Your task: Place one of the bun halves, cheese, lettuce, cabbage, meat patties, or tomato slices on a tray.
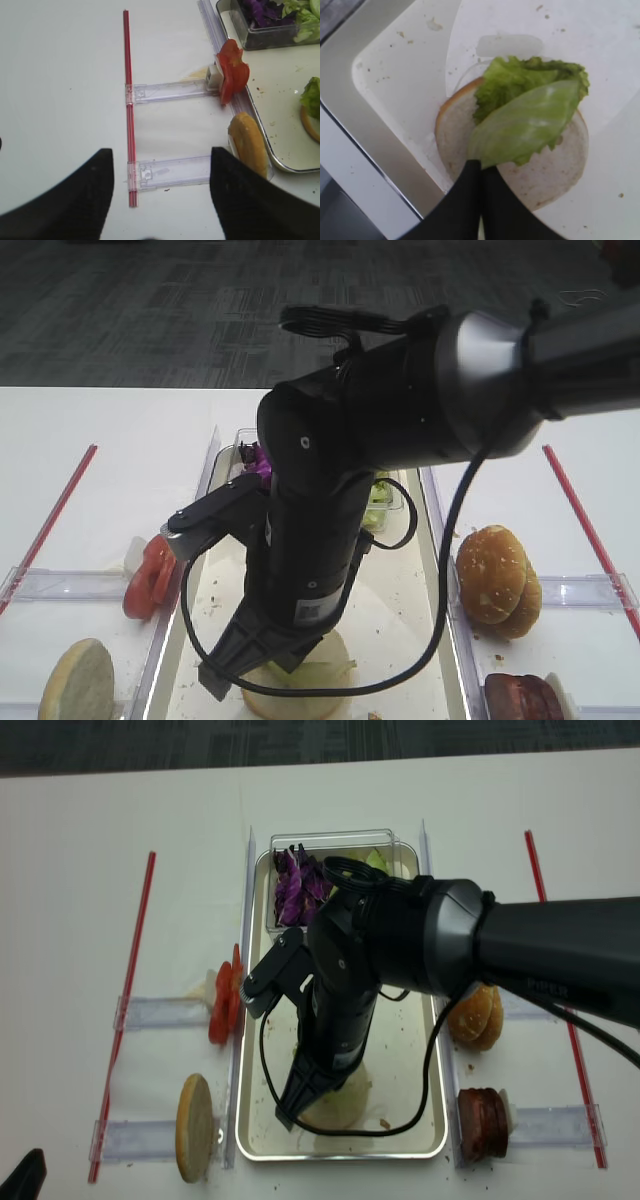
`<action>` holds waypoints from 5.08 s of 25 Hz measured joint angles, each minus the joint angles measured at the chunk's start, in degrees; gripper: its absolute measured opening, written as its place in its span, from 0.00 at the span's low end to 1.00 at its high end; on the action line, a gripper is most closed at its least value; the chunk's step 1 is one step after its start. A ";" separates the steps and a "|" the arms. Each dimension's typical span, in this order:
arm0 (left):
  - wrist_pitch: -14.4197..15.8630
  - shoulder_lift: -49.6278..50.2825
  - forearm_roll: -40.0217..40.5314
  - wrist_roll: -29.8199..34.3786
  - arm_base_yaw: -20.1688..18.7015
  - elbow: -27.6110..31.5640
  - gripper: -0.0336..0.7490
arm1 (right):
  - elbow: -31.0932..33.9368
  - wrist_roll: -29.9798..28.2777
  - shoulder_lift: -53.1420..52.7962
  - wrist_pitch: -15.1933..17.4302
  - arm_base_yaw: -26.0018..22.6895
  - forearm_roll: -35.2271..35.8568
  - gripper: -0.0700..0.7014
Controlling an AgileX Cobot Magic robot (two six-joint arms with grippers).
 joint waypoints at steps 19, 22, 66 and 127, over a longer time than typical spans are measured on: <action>0.00 0.00 0.00 0.00 0.00 0.00 0.59 | 0.00 -0.75 0.96 -1.09 0.00 -1.85 0.62; 0.00 0.00 0.00 0.00 0.00 0.00 0.59 | 0.00 -0.75 0.96 -1.31 0.00 -1.99 0.65; 0.00 0.00 0.00 0.00 0.00 0.00 0.59 | -18.39 4.96 1.41 20.47 -11.64 -2.82 0.66; 0.00 0.00 0.00 0.00 0.00 0.00 0.59 | 4.69 2.32 -17.58 20.52 -55.27 -4.91 0.66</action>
